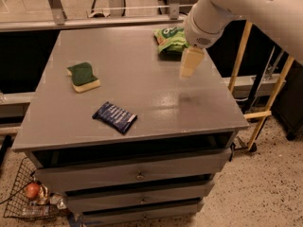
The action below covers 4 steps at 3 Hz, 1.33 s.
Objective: Move green rice chip bag near sponge
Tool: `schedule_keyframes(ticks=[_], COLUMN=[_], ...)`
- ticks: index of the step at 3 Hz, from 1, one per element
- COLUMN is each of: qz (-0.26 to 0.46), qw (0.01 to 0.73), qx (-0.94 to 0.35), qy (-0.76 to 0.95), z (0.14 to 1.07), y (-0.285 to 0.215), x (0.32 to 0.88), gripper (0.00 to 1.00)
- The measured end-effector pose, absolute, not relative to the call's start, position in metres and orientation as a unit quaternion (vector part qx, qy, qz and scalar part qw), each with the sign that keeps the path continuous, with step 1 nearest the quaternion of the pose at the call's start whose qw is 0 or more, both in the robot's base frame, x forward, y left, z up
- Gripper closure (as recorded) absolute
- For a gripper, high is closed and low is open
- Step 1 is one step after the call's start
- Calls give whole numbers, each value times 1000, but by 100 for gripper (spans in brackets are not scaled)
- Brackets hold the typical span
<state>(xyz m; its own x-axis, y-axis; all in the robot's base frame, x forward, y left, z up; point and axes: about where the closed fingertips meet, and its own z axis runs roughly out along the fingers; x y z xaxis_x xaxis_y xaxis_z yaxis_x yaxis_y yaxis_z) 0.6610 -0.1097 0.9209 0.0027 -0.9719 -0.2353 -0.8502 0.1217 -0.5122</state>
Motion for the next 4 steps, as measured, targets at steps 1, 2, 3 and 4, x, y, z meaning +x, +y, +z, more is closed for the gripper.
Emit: schedule_keyframes(ticks=[1, 2, 3, 4], qz=[-126, -138, -144, -145], qw=[274, 286, 305, 312], qx=[-666, -660, -639, -628], qy=[683, 681, 692, 698], z=[891, 870, 862, 863], y=[-97, -91, -99, -106], x=[707, 747, 780, 790], gripper=[0, 0, 0, 0])
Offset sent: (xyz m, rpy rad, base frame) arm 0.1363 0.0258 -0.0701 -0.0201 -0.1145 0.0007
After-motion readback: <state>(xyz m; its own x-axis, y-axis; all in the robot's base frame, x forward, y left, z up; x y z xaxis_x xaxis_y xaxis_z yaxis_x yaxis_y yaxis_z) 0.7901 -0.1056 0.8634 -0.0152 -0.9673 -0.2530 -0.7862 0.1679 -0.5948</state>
